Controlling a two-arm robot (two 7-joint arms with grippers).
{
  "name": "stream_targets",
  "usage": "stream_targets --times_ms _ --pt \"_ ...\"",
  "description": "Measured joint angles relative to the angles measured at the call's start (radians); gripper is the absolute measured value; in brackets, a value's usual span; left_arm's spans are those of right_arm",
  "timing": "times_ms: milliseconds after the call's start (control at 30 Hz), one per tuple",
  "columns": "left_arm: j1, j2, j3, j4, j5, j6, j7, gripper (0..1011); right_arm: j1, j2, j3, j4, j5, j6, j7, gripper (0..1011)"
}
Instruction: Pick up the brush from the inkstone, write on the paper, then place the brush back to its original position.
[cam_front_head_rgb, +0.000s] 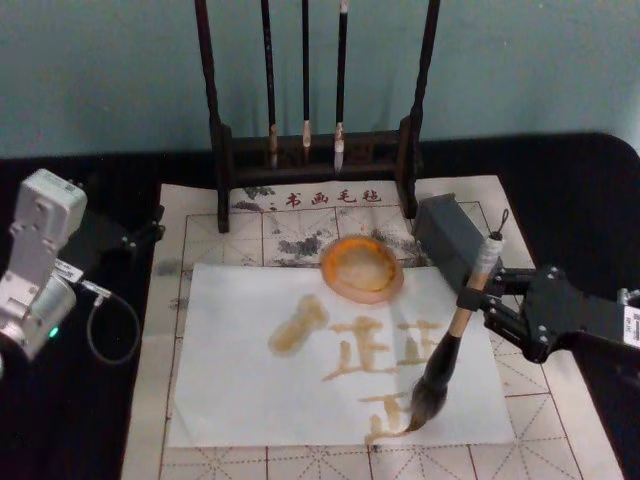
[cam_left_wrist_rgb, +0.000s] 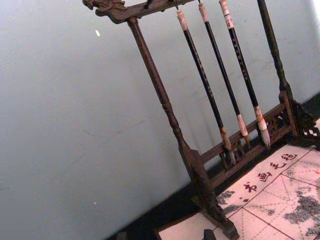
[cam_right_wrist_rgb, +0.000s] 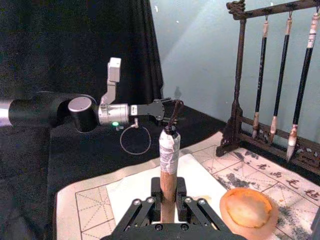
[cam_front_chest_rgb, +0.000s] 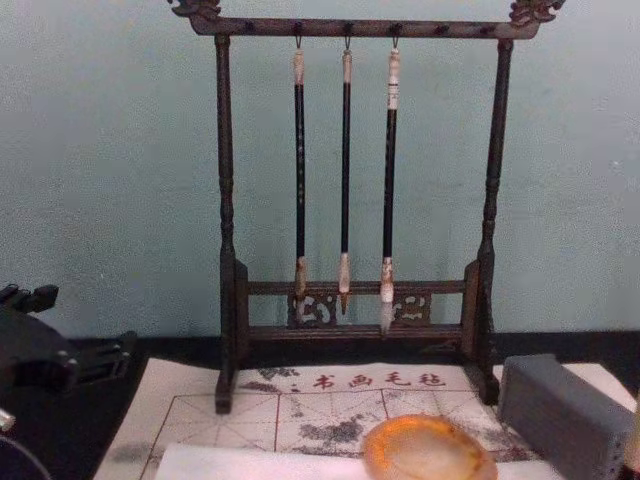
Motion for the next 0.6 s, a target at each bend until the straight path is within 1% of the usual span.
stream_targets --times_ms 467,600 --pt "0.0 0.0 0.0 0.0 0.0 0.0 0.0 1001 -0.008 0.005 0.018 0.0 -0.004 -0.003 0.003 198" --pt "0.0 0.0 0.0 0.0 0.0 0.0 0.0 1001 -0.004 -0.002 0.024 0.003 0.001 -0.003 0.004 198"
